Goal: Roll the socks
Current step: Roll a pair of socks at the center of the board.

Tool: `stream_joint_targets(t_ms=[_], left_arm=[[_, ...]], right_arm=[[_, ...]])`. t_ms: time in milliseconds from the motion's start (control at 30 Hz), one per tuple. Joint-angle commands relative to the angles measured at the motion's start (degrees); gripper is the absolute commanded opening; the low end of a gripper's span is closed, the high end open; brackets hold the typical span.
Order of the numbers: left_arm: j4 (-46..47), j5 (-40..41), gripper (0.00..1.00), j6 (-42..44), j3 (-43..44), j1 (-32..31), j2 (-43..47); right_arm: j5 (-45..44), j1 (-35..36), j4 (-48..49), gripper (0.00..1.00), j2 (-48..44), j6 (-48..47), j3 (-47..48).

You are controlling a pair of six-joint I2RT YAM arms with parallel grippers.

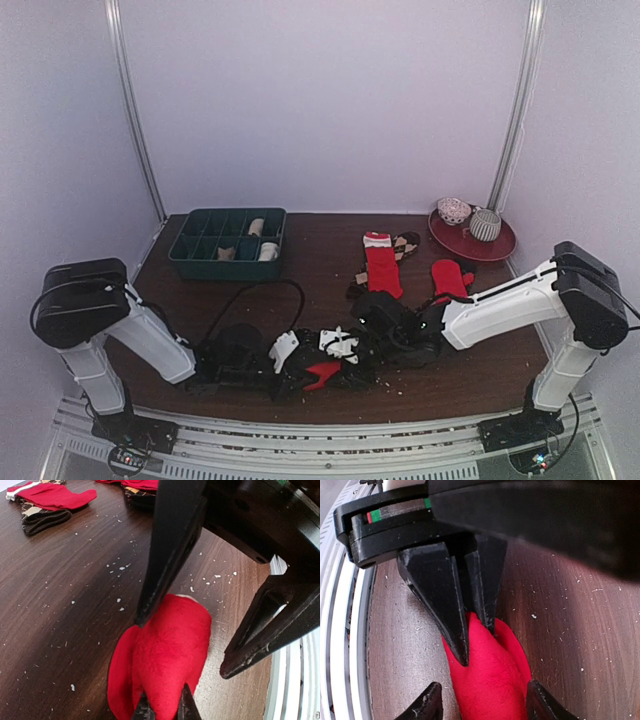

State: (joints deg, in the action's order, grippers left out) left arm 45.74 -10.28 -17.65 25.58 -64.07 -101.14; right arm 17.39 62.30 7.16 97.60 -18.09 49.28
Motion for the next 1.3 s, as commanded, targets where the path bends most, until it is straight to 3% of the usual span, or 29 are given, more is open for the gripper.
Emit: stream_joint_targets(t_ms=[0,300,567,1167,1267], left_arm=[[-13.01,-0.59,0.00,1.01,-1.56,-0.09,-3.29],[-13.56,-0.62,0.00,1.57,-1.65,-0.08,-2.42],[-13.76,-0.48,0.00,1.81,-2.53,-0.09,-2.04],[-14.48,-0.78,0.00,2.36,-1.56,-0.09,-3.40],[-14.49,-0.82,0.00,2.36,-1.42,-0.09,-3.54]], right_arm=[[-0.71,-0.62,-1.52,0.57,1.49,0.18,0.16],[-0.23,-0.91,-1.69,0.52,3.94,0.95,-0.41],[-3.98,-3.16,1.10,0.57,-0.64,3.01,-3.65],[8.61,-4.26,2.27,0.54,2.15,1.81,-2.48],[9.85,-4.23,2.21,0.50,3.25,2.59,-2.62]])
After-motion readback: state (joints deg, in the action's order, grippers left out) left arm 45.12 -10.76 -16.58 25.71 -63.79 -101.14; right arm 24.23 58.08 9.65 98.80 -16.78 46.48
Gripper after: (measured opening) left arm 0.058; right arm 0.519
